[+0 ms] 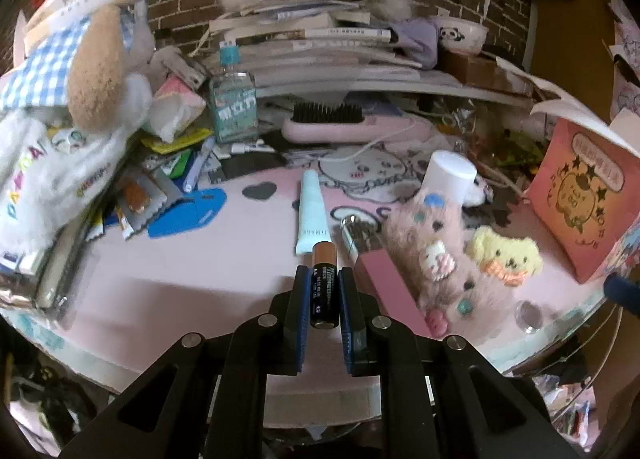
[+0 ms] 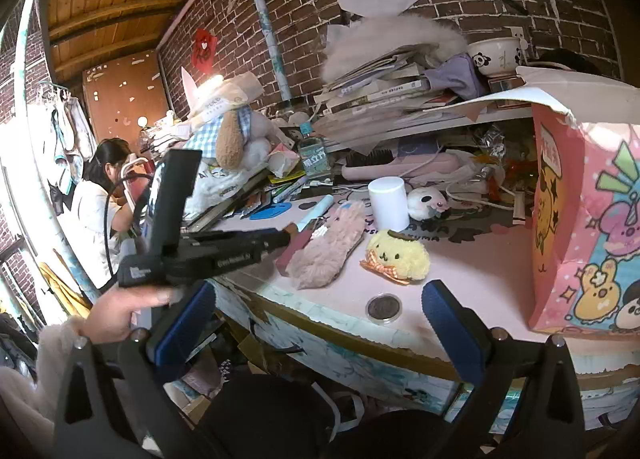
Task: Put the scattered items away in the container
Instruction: 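Lift the battery and carry it over the pink box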
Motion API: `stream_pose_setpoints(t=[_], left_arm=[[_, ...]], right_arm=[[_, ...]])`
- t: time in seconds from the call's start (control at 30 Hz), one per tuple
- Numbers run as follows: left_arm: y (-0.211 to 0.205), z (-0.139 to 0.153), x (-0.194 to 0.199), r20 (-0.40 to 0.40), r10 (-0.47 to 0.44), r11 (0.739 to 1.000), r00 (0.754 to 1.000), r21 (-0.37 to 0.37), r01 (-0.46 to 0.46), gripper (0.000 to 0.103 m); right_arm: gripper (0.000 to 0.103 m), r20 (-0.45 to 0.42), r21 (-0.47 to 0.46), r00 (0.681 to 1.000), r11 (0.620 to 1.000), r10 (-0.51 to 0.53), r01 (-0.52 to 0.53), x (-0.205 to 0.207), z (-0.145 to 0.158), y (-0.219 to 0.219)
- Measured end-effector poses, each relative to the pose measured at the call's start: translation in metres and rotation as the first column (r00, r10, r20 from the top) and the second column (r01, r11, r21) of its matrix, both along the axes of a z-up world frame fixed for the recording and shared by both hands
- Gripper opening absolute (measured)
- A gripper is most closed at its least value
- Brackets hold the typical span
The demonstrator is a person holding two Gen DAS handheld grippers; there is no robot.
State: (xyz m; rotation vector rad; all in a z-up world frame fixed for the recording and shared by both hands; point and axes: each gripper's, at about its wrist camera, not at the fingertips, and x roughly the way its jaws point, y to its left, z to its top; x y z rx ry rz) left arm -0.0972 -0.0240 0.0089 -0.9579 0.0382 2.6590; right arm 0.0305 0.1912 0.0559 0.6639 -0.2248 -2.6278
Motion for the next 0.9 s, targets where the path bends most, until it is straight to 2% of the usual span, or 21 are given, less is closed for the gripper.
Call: stream_pose_setpoints(t=[0.13, 0.27, 0.33, 0.4, 0.5, 0.63, 0.8, 0.9], left_arm=[[0.002, 0.021, -0.001, -0.037, -0.007, 1.0, 0.999, 0.003, 0.007, 0.008], [0.013, 0.055, -0.002, -0.103, -0.045, 0.999, 0.994, 0.008, 0.046, 0.008], [0.024, 0.077, -0.002, -0.139, -0.09, 0.996, 0.986, 0.014, 0.093, 0.008], [0.039, 0.1, 0.0, -0.165, -0.169, 0.982, 0.972, 0.052, 0.18, 0.008], [0.068, 0.13, 0.002, -0.189, -0.293, 0.945, 0.937, 0.091, 0.314, 0.008], [0.12, 0.16, 0.005, -0.197, -0.433, 0.891, 0.88, 0.052, 0.45, 0.008], [0.196, 0.172, 0.007, -0.118, -0.602, 0.796, 0.79, -0.01, 0.605, 0.008], [0.236, 0.169, 0.007, -0.05, -0.66, 0.751, 0.75, -0.056, 0.658, 0.008]], right_arm=[[0.103, 0.001, 0.0, 1.0, 1.0, -0.004, 0.004, -0.001, 0.0, 0.001], [0.103, 0.007, 0.0, 1.0, 1.0, -0.011, 0.011, -0.004, -0.002, 0.002], [0.103, 0.012, -0.002, 1.0, 1.0, -0.013, 0.013, -0.004, -0.003, 0.003], [0.103, 0.013, -0.006, 1.0, 1.0, -0.013, 0.013, -0.004, -0.003, 0.004], [0.103, 0.013, -0.005, 1.0, 1.0, -0.015, 0.015, -0.004, -0.003, 0.005], [0.103, 0.012, -0.009, 1.0, 1.0, -0.023, 0.023, -0.001, -0.004, 0.008], [0.103, 0.008, -0.016, 0.999, 0.999, -0.048, 0.048, 0.002, -0.002, 0.017], [0.103, 0.008, -0.023, 0.998, 0.998, -0.062, 0.062, 0.004, -0.001, 0.022]])
